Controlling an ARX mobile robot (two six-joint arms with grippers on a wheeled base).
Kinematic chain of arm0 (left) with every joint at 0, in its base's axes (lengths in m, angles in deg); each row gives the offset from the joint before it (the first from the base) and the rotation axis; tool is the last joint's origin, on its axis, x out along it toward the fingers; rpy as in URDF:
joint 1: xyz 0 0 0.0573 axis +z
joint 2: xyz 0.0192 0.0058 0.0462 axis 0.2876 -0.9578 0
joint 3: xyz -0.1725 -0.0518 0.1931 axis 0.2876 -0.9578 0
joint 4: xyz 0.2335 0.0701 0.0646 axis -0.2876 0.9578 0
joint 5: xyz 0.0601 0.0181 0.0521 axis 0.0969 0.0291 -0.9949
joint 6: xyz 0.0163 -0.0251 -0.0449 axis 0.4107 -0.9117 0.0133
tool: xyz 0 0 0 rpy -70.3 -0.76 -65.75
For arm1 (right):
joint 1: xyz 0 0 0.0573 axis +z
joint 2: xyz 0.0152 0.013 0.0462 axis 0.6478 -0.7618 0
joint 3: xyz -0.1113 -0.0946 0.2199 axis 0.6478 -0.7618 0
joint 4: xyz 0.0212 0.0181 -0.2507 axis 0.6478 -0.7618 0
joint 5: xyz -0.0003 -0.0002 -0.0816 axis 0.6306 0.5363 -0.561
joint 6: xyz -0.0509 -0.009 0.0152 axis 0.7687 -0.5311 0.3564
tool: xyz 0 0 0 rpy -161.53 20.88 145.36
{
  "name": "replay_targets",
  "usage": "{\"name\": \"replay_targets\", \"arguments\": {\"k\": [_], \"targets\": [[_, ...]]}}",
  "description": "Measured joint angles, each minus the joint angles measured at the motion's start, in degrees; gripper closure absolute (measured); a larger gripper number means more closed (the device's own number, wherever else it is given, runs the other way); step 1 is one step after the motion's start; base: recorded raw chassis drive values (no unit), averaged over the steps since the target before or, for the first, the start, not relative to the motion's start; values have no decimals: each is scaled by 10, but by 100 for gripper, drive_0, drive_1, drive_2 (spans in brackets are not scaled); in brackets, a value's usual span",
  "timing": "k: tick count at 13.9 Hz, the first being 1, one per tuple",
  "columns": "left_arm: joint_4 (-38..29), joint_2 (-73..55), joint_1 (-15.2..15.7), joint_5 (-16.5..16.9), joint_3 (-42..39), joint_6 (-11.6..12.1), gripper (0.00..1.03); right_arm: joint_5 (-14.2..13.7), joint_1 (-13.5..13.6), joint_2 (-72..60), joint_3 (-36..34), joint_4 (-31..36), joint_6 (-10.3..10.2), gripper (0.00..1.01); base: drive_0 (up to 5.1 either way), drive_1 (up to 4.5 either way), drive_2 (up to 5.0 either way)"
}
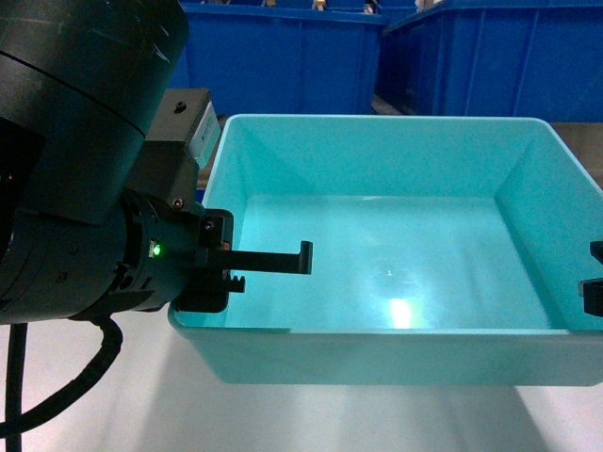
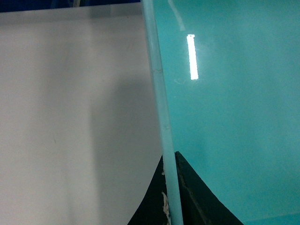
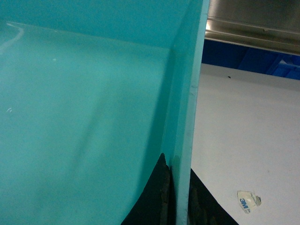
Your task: Organize blue bins on left shelf correctly
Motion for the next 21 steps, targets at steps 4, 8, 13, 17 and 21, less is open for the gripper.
{"name": "replay_targets", "arguments": {"k": [4, 8, 13, 17, 21], "targets": [[0, 0, 0, 0, 0, 0, 101, 0, 0, 0, 0, 1, 0, 99, 0, 0, 0], [2, 0, 1, 2, 0, 0, 101, 0, 0, 0, 0, 0, 0, 99, -81, -250, 334], [3, 1, -3, 0, 0, 0, 101, 1, -3, 0, -3, 0, 0, 99, -488, 254, 254], [3, 1, -1, 2, 0, 0, 101, 1, 0, 0, -3, 0, 0, 99, -483, 258, 258], [2, 1, 0, 2, 0, 0, 101, 1, 0, 0, -3, 1, 0, 99, -506, 238, 238]]}}
